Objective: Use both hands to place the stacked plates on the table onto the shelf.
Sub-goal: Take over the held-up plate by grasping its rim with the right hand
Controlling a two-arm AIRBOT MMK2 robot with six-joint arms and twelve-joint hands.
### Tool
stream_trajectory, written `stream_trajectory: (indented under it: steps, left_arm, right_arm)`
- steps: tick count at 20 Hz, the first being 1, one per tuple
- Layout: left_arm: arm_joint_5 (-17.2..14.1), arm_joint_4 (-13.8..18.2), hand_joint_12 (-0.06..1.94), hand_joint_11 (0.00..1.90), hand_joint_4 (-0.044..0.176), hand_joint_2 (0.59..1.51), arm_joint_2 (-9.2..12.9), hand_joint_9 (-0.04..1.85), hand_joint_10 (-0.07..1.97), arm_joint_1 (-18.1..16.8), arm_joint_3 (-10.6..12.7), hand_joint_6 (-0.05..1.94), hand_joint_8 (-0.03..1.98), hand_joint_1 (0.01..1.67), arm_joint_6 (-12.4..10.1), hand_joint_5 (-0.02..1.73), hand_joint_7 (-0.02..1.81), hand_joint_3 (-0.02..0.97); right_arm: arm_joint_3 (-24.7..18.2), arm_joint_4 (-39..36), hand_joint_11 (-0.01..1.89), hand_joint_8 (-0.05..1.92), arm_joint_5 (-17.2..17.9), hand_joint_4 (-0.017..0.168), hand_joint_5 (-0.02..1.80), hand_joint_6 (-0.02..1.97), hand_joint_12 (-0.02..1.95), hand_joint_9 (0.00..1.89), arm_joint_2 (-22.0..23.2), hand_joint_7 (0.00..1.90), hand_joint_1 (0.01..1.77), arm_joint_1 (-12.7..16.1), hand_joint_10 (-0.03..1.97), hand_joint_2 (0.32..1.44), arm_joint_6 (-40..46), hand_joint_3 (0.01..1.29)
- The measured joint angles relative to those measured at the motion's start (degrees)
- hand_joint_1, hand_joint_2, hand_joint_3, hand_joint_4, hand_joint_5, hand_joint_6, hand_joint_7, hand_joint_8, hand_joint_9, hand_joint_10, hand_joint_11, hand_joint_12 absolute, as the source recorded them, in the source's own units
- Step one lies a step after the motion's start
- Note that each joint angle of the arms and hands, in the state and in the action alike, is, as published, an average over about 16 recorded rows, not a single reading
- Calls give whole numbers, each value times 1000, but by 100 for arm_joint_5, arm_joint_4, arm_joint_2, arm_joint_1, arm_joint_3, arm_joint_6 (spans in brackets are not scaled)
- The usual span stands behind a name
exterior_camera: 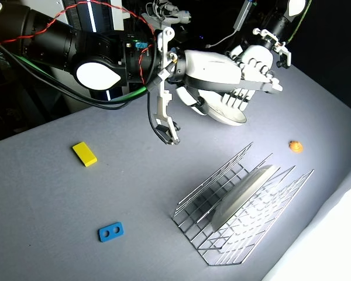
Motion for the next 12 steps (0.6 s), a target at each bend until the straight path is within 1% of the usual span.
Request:
stream_trajectory:
  steps: [3, 7, 12]
  left_arm:
    - [1, 3, 22, 15, -8, 1159, 0, -17, -38, 0, 0, -22, -8, 15, -1, 18, 0, 18]
    - [3, 6, 22, 15, -8, 1160, 1, -17, -38, 0, 0, -22, -8, 15, -4, 17, 0, 18]
    - [6, 8, 22, 15, -8, 1161, 1, -17, -38, 0, 0, -22, -8, 14, -8, 17, -1, 17]
  right_arm:
    - [-39, -19, 15, 22, -21, 4, 40, 38, 79, 14, -193, 19, 1047, -244, 18, 875, -269, 10]
    - [114, -17, 20, 21, -103, 4, 19, 38, 12, 12, -555, 12, 1030, -467, 19, 855, -526, 10]
    - [448, -12, 26, 22, -237, 5, 22, 38, 80, 13, -1028, 12, 1055, -587, 19, 846, -730, 10]
